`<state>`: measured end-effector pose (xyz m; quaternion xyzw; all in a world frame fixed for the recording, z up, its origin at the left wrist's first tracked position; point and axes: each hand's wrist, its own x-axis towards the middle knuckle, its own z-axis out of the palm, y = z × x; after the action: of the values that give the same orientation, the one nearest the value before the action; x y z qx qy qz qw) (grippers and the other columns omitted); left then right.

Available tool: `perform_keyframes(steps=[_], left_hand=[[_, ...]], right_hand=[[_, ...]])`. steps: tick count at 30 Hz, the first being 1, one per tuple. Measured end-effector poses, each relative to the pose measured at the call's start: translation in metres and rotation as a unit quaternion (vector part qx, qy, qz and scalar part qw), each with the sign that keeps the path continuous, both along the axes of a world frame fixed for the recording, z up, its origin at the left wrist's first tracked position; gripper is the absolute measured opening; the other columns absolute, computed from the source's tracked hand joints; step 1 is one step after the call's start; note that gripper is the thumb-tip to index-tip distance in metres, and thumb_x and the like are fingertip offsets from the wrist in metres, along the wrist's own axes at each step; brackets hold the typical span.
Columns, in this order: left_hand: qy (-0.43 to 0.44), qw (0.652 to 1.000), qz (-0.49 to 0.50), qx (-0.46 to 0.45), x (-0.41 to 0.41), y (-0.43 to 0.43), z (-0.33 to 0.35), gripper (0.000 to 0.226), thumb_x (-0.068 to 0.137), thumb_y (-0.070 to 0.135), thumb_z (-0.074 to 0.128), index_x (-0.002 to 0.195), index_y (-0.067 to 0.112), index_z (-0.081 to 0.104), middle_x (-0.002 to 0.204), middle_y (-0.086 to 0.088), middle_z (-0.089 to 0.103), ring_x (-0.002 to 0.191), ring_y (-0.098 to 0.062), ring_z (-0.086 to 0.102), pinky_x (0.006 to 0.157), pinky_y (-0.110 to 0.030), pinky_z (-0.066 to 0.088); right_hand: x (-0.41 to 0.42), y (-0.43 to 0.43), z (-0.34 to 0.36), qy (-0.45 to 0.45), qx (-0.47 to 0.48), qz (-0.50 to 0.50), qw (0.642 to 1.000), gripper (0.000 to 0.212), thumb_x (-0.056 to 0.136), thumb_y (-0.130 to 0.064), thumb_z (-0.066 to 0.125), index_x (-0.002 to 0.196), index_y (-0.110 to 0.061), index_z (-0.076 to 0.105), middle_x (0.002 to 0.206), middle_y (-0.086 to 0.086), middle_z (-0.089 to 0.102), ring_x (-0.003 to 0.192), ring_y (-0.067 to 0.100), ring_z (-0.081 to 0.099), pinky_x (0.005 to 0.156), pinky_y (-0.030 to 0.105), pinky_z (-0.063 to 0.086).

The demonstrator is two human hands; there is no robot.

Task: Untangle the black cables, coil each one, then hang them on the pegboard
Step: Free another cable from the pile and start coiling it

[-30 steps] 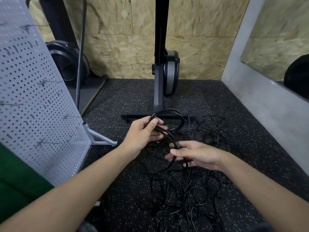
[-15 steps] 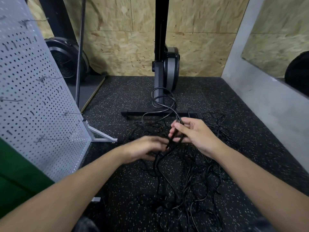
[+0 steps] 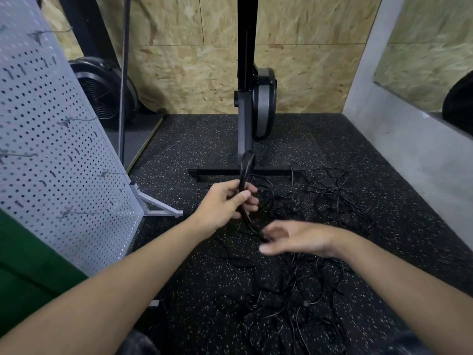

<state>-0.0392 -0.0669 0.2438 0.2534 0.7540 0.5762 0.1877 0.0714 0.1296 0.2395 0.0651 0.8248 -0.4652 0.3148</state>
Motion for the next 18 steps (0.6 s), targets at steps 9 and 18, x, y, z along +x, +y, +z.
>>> perform_keyframes(steps=[9,18], left_hand=[[-0.079,0.986,0.119,0.09,-0.007,0.007,0.0,0.022,0.11,0.017,0.051,0.126,0.019,0.066,0.107,-0.01,0.079,0.098,-0.024,0.078,0.088,-0.044,0.056],[-0.218,0.972,-0.076,-0.052,-0.004,0.004,-0.009,0.049,0.101,0.034,0.061,0.148,0.022,0.052,0.145,0.0,0.061,0.13,-0.017,0.06,0.11,-0.043,0.049]], right_hand=[[-0.006,0.007,-0.015,0.065,0.014,-0.024,0.998,0.017,0.11,-0.021,0.051,0.113,-0.013,0.066,0.104,0.003,0.07,0.093,0.014,0.067,0.077,0.024,0.051],[-0.017,-0.008,0.006,0.246,-0.151,-0.238,0.927,0.024,0.112,-0.016,0.043,0.101,-0.006,0.062,0.073,-0.004,0.041,0.056,0.005,0.035,0.049,0.02,0.03]])
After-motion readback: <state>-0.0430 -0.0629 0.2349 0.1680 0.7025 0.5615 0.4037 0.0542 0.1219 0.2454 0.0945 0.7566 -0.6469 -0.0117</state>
